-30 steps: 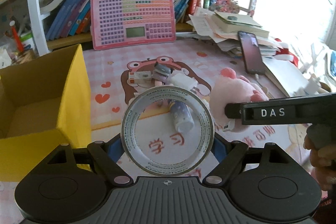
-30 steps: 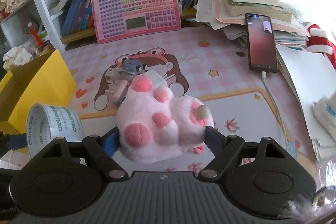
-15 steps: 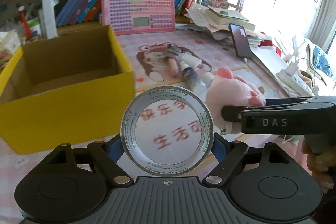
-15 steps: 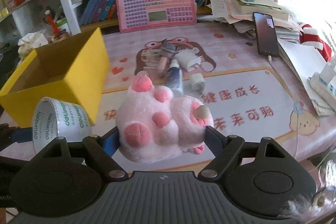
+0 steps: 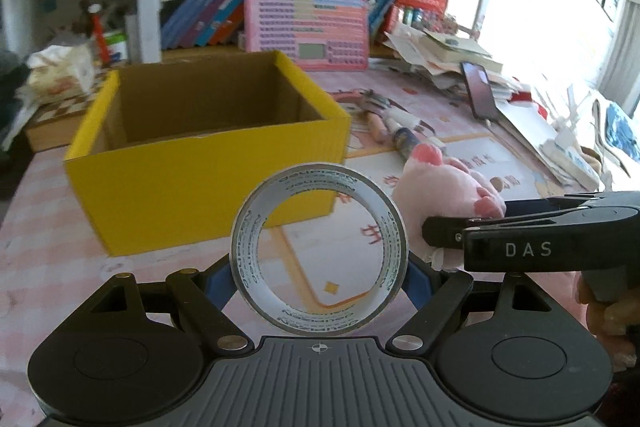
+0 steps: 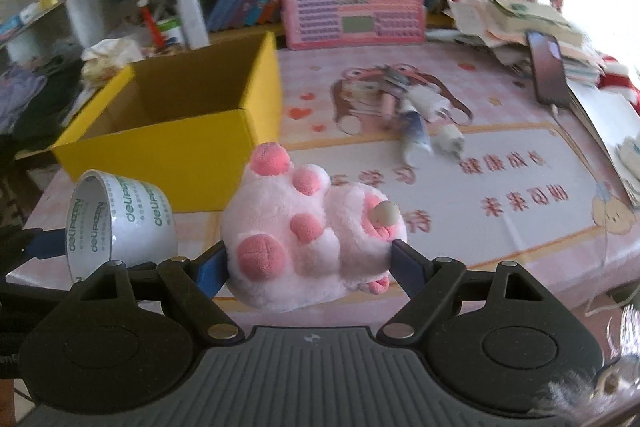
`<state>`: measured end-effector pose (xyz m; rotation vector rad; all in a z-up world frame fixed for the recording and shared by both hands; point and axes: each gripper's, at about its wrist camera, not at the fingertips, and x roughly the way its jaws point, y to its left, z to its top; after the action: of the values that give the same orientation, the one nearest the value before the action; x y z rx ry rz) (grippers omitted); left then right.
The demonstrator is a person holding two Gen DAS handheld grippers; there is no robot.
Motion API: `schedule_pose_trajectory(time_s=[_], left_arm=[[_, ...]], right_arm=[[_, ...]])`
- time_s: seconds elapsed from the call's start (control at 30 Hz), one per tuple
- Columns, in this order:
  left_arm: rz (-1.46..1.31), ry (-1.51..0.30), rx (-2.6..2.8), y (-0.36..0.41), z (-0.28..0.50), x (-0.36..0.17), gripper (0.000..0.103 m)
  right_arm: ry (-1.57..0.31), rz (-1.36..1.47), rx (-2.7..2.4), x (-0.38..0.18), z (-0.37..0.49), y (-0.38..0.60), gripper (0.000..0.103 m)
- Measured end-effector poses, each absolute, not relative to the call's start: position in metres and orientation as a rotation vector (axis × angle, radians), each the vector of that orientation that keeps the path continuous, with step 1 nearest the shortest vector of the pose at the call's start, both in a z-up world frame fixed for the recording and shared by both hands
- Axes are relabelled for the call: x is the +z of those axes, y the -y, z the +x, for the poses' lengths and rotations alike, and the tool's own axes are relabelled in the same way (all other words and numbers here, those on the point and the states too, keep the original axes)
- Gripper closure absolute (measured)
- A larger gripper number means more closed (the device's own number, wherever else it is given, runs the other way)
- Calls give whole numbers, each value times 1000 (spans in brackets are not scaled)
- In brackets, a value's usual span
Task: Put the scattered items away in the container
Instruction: 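Lift and carry the tape roll and plush pig over the yellow box with both tools, then lower the tape roll and plush pig into the box and open both tools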
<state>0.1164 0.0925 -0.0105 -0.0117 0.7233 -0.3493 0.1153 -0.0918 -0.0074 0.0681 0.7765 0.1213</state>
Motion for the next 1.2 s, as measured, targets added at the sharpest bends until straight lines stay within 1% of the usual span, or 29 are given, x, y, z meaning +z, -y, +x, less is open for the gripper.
schedule_pose_trajectory(time_s=[0.2, 0.4, 0.6, 0.77, 0.97, 1.07, 1.2], left_arm=[[-25, -655, -276, -121, 102, 1, 19], [54, -549, -222, -135, 100, 21, 19], [118, -491, -195, -147, 123, 39, 19], [159, -460, -180, -157, 158, 49, 19], [300, -538, -223, -152, 217, 40, 19], [425, -585, -269, -145, 247, 31, 19], [543, -680, -309, -140, 290, 15, 19]], right_arm=[[-686, 13, 203, 10, 112, 61, 21], [-555, -48, 302, 34, 116, 38, 21], [-473, -93, 332, 55, 145, 22, 21], [-441, -167, 371, 58, 180, 12, 20], [-464, -356, 452, 43, 238, -11, 20], [-489, -516, 529, 31, 269, -26, 20], [-521, -817, 635, 5, 309, -49, 20]])
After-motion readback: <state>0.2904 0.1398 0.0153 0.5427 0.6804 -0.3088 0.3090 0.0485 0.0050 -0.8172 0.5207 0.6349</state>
